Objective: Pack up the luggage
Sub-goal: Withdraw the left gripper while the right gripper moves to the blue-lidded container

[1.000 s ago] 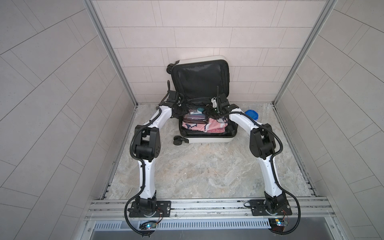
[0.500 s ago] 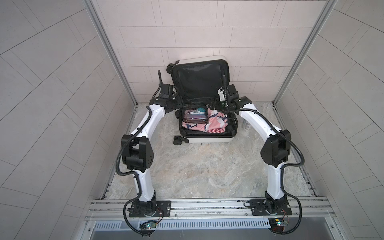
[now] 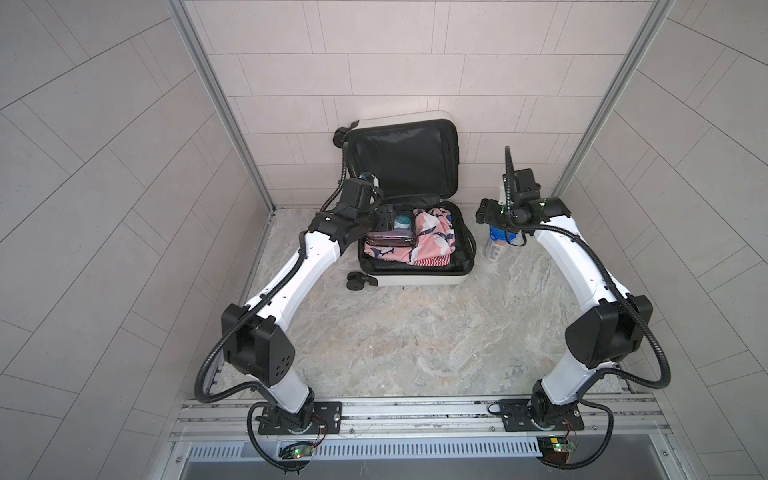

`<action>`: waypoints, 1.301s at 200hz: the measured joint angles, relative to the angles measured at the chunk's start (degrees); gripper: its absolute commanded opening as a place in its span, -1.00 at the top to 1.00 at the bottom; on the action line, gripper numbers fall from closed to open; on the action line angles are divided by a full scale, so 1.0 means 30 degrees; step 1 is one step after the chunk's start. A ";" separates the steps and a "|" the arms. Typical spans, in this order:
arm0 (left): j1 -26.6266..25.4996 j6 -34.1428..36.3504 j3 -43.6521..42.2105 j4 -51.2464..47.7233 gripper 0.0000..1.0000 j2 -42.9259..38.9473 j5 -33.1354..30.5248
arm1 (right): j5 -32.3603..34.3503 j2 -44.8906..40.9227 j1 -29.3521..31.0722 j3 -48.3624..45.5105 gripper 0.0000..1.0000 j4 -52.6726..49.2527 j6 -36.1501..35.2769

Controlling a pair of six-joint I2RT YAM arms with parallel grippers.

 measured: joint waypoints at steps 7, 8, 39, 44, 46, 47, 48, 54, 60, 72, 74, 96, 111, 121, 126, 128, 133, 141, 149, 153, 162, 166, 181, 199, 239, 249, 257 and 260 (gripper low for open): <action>-0.0364 0.0066 -0.0503 0.0277 -0.50 -0.0488 0.0022 | 0.0168 -0.0299 -0.0546 -0.0503 -0.60 -0.0066 -0.0007; -0.0401 0.0080 -0.0554 0.0306 -0.50 -0.0532 0.0022 | 0.0189 -0.0335 -0.0656 -0.0605 -0.60 -0.0080 -0.0007; -0.0831 -0.0182 -0.2535 0.1566 -0.55 -0.2339 0.0131 | 0.1005 -0.0816 -0.2441 -0.2208 -0.71 -0.0284 -0.0189; -0.0831 -0.0226 -0.2922 0.1785 -0.56 -0.2616 0.0160 | 0.1071 -0.0787 -0.2506 -0.2361 -0.94 -0.0284 -0.0291; -0.0831 -0.0255 -0.3096 0.1865 -0.56 -0.2754 0.0160 | 0.1107 -0.0772 -0.2514 -0.2382 -0.97 -0.0299 -0.0284; -0.0831 -0.0255 -0.3155 0.1894 -0.56 -0.2790 0.0168 | 0.1129 -0.0750 -0.2521 -0.2404 -0.98 -0.0313 -0.0291; -0.0838 -0.0270 -0.3264 0.1982 -0.56 -0.2856 0.0168 | 0.1129 -0.0743 -0.2521 -0.2412 -0.98 -0.0321 -0.0321; -0.0838 -0.0386 -0.3818 0.2215 -0.57 -0.3228 0.0168 | 0.1224 -0.0663 -0.2506 -0.2455 -0.99 -0.0415 -0.0372; -0.0838 -0.0525 -0.4364 0.2441 -0.58 -0.3577 0.0168 | 0.1304 -0.0554 -0.2455 -0.2455 -0.99 -0.0510 -0.0561; -0.0838 -0.0831 -0.5683 0.2907 -0.60 -0.4386 0.0168 | 0.1348 -0.0306 -0.2419 -0.2397 -0.99 -0.0699 -0.0838; -0.0845 -0.0903 -0.5931 0.2994 -0.61 -0.4539 0.0168 | 0.1319 -0.0226 -0.2404 -0.2361 -0.99 -0.0750 -0.0896; -0.0918 -0.1530 -0.8313 0.3738 -0.62 -0.5931 0.0277 | 0.1064 0.0736 -0.2251 -0.1938 -0.99 -0.1129 -0.1158; -0.0925 -0.1836 -0.9464 0.4051 -0.61 -0.6521 0.0321 | 0.0962 0.1443 -0.2135 -0.1749 -0.99 -0.1275 -0.1268; -0.0925 -0.1996 -1.0091 0.4175 -0.62 -0.6768 0.0386 | 0.0903 0.1982 -0.1960 -0.1428 -0.99 -0.1537 -0.1319; -0.0925 -0.2062 -1.0353 0.4255 -0.61 -0.6841 0.0415 | 0.0896 0.2244 -0.1872 -0.1224 -0.99 -0.1632 -0.1341; -0.0925 -0.2084 -1.0455 0.4306 -0.61 -0.6863 0.0437 | 0.0896 0.2361 -0.1821 -0.1122 -0.99 -0.1676 -0.1362; -0.0925 -0.2149 -1.0659 0.4371 -0.62 -0.6914 0.0452 | 0.0889 0.2659 -0.1705 -0.0845 -0.99 -0.1763 -0.1370; -0.0925 -0.2251 -1.0921 0.4422 -0.62 -0.6951 0.0481 | 0.0911 0.3104 -0.1523 -0.0401 -0.99 -0.1916 -0.1392; -0.0925 -0.2302 -1.1125 0.4437 -0.61 -0.6972 0.0503 | 0.0925 0.3497 -0.1355 0.0095 -0.99 -0.2098 -0.1435; -0.0925 -0.2346 -1.1213 0.4437 -0.62 -0.6987 0.0510 | 0.0969 0.3694 -0.1282 0.0328 -0.99 -0.2149 -0.1435; -0.0925 -0.2375 -1.1351 0.4444 -0.62 -0.7038 0.0510 | 0.1042 0.4065 -0.1151 0.0809 -0.98 -0.2331 -0.1450; -0.0925 -0.2390 -1.1402 0.4452 -0.62 -0.7082 0.0503 | 0.1093 0.4211 -0.1100 0.1020 -0.99 -0.2433 -0.1450; -0.0918 -0.2404 -1.1540 0.4554 -0.62 -0.7271 0.0503 | 0.1421 0.4809 -0.0903 0.1843 -0.99 -0.2863 -0.1450; -0.0918 -0.2412 -1.1621 0.4721 -0.62 -0.7490 0.0503 | 0.1996 0.5399 -0.0823 0.2630 -0.99 -0.3351 -0.1450; -0.0772 -0.2484 -1.1788 0.5100 -0.62 -0.7512 0.0656 | 0.3053 0.6105 -0.0831 0.3832 -0.99 -0.4379 -0.1668; -0.0692 -0.2565 -1.1846 0.5166 -0.62 -0.7490 0.0743 | 0.3155 0.6404 -0.0831 0.4328 -0.99 -0.4590 -0.1785; -0.0685 -0.2601 -1.1883 0.5209 -0.62 -0.7468 0.0823 | 0.3169 0.6630 -0.0823 0.4670 -0.98 -0.4707 -0.1865; -0.0670 -0.2637 -1.1883 0.5224 -0.62 -0.7461 0.0838 | 0.3162 0.6732 -0.0816 0.4779 -0.99 -0.4743 -0.1887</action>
